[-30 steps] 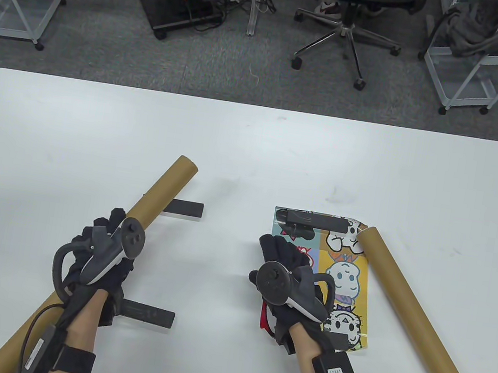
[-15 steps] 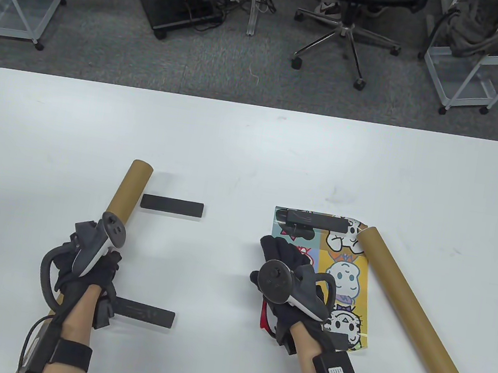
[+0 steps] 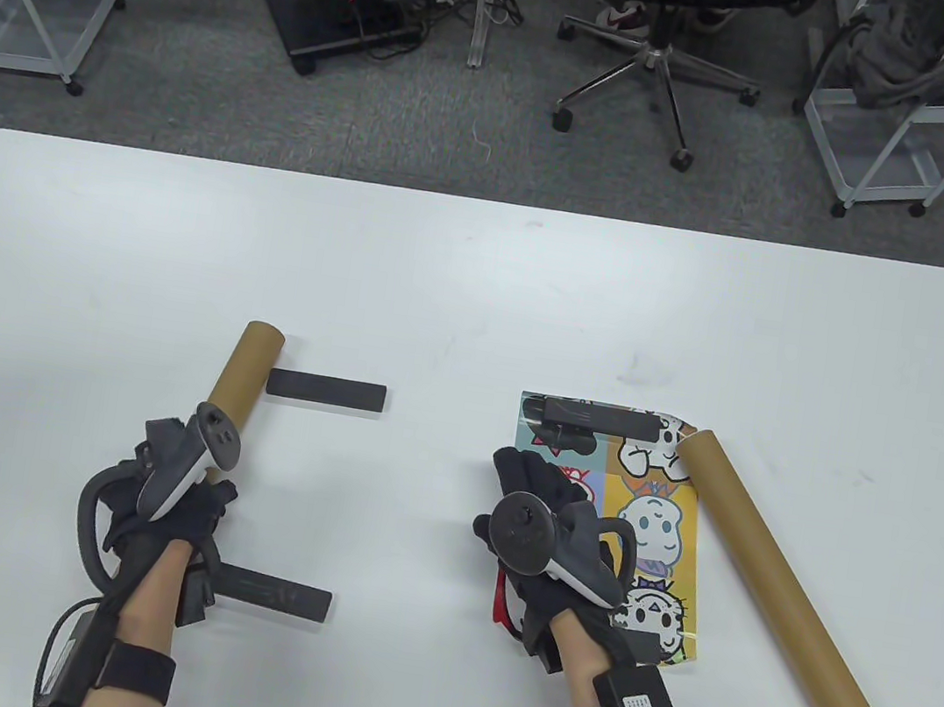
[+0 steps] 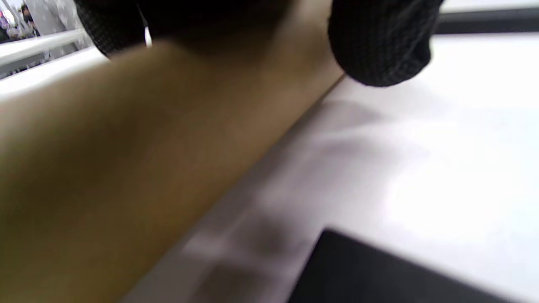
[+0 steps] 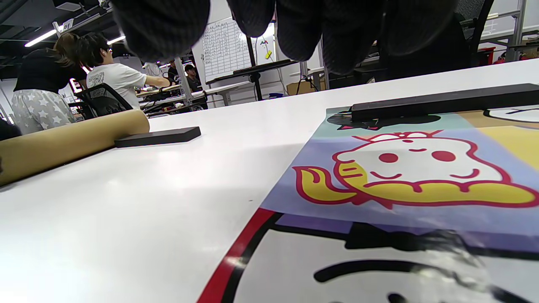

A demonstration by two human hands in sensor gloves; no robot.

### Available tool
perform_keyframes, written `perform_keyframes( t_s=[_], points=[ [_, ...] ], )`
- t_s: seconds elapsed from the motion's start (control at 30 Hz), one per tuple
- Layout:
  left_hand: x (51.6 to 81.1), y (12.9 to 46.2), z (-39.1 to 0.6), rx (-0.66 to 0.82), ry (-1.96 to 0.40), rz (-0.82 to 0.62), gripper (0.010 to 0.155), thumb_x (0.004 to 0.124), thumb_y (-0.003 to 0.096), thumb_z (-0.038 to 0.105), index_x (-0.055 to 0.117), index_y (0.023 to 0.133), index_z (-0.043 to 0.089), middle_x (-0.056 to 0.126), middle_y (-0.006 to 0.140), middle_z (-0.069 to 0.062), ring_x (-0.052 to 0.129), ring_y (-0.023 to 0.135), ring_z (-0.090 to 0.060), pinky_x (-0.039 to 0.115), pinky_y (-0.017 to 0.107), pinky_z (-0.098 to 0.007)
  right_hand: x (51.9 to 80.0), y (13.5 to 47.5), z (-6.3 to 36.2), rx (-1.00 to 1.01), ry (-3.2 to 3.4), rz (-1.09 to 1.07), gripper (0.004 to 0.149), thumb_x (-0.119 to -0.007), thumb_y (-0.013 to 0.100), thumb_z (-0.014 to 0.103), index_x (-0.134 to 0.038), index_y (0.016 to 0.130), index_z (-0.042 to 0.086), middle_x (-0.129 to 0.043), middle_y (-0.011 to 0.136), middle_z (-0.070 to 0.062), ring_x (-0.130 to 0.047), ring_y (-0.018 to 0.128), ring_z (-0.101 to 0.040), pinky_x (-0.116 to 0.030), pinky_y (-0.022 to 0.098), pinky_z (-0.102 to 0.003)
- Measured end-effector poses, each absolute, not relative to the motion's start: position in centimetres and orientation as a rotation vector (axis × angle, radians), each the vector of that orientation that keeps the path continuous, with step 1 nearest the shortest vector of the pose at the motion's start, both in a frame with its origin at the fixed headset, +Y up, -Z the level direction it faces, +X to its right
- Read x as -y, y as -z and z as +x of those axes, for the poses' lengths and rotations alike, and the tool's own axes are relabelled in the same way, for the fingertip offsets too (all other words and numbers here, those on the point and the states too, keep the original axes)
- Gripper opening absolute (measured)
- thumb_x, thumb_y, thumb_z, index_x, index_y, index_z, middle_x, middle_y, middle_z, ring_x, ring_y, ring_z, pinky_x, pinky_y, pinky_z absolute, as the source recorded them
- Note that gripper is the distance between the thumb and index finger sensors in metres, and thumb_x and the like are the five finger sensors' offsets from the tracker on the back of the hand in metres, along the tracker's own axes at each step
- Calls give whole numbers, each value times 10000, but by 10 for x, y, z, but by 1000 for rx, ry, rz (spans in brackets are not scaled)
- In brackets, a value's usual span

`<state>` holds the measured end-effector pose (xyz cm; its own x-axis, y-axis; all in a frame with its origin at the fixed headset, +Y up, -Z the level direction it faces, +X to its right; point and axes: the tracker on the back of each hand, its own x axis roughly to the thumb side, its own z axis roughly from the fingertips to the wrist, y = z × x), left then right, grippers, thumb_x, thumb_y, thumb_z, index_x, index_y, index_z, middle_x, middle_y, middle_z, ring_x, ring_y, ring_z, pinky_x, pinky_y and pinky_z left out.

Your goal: Roll up posters and store in mailing tubes

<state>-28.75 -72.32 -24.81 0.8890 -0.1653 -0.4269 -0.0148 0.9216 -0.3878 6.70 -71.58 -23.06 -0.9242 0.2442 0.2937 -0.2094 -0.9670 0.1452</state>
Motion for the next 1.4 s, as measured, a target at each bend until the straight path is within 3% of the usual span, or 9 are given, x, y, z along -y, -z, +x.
perform_keyframes(
  t_s=[0.13,0.23,0.33,0.47,0.93,1.4],
  points=[
    [698,243,-274,-375,42,-246,848,675,539,575,328,1235,238,509,1266,-142,633,1112,-456,515,831,-683,716,231,67,-166,-2868,458,772,-672,503,386,-363,1110,20,-460,1148,-321,-571,989,-604,-512,670,-746],
    [682,236,-264,-308,-41,-109,807,668,542,563,388,1227,242,532,1260,-129,641,1107,-459,525,827,-678,716,231,68,-170,-2864,456,776,-672,503,387,-360,1110,18,-460,1148,-321,-571,988,-606,-512,670,-746],
    [680,233,-254,-165,-53,-70,809,669,535,562,358,1222,268,497,1279,-98,591,1146,-455,513,835,-675,717,232,68,-171,-2863,448,775,-672,503,387,-361,1110,17,-460,1147,-322,-571,988,-606,-511,669,-747],
    [690,234,-233,10,-38,-154,830,653,526,581,259,1215,337,360,1329,-43,484,1205,-441,500,851,-656,718,231,68,-184,-2871,445,776,-673,502,387,-360,1110,19,-460,1148,-321,-571,988,-606,-510,670,-747],
    [685,231,-226,35,-1,-67,810,656,523,572,307,1211,326,394,1319,-44,545,1193,-415,531,844,-644,714,246,89,-203,-2887,240,803,-683,485,399,-354,1113,22,-462,1150,-316,-562,994,-608,-495,677,-752],
    [685,232,-226,36,-1,-82,775,665,523,564,386,1207,330,475,1304,-45,586,1177,-421,547,839,-642,703,255,180,-323,-3104,-217,867,-758,442,399,-344,1113,38,-447,1161,-292,-547,1012,-591,-483,695,-746]
  ],
)
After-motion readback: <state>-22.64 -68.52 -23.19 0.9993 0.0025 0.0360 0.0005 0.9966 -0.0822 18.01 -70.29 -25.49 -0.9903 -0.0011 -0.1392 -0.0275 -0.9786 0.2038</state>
